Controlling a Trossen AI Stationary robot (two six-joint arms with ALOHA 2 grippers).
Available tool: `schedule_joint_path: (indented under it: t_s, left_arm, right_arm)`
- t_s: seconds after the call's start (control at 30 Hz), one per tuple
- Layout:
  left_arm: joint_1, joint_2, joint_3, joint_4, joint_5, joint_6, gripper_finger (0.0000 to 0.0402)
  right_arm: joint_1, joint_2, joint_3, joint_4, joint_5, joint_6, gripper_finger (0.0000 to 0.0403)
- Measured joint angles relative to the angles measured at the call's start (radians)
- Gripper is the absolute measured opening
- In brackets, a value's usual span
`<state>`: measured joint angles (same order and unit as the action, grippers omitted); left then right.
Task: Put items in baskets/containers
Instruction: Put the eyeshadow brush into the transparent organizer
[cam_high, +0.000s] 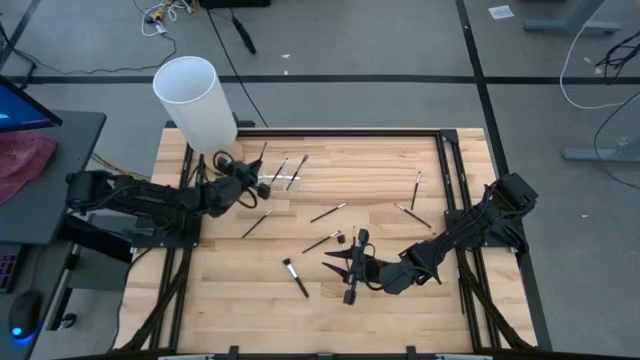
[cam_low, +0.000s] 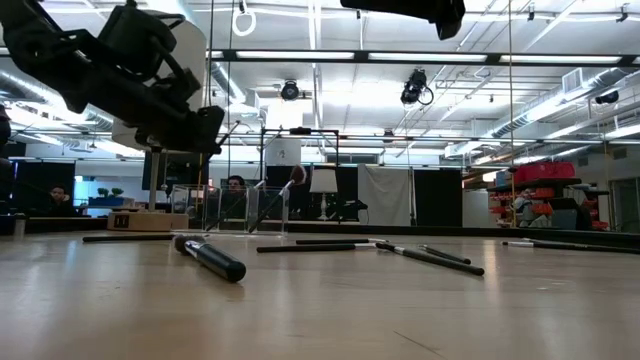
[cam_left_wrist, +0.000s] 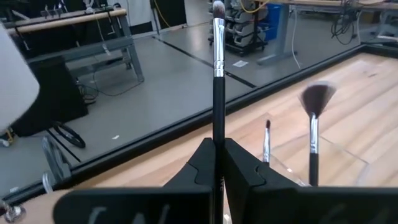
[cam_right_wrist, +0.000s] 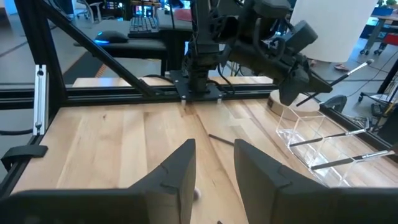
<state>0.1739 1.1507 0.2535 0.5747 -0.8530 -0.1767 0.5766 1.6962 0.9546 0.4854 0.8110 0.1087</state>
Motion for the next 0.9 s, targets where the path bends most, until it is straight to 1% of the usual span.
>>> schedule_joint_path:
  t_s: [0.23, 0.47, 0.6, 0.8, 0.9]
  left_arm:
    - [0.082, 0.016, 0.0, -0.002, 0.154, 0.016, 0.0012]
    - [0.126, 0.087, 0.0, -0.003, 0.194, 0.016, 0.0011]
    - [0.137, 0.122, 0.0, -0.002, 0.196, 0.016, 0.0015]
    - [0.138, 0.14, 0.0, -0.002, 0.197, 0.004, 0.0017]
    - [0.138, 0.14, 0.0, -0.002, 0.203, 0.004, 0.0027]
  right_arm:
    - [0.0, 0.0, 0.0, 0.0, 0.0, 0.007, 0.0114]
    - [0.0, 0.0, 0.0, 0.0, -0.001, 0.011, 0.0114]
    - [0.0, 0.0, 0.0, 0.0, -0.019, 0.011, 0.0114]
    - [0.0, 0.0, 0.0, 0.0, -0.037, 0.011, 0.0114]
    - [0.0, 0.0, 0.0, 0.0, -0.037, 0.011, 0.0114]
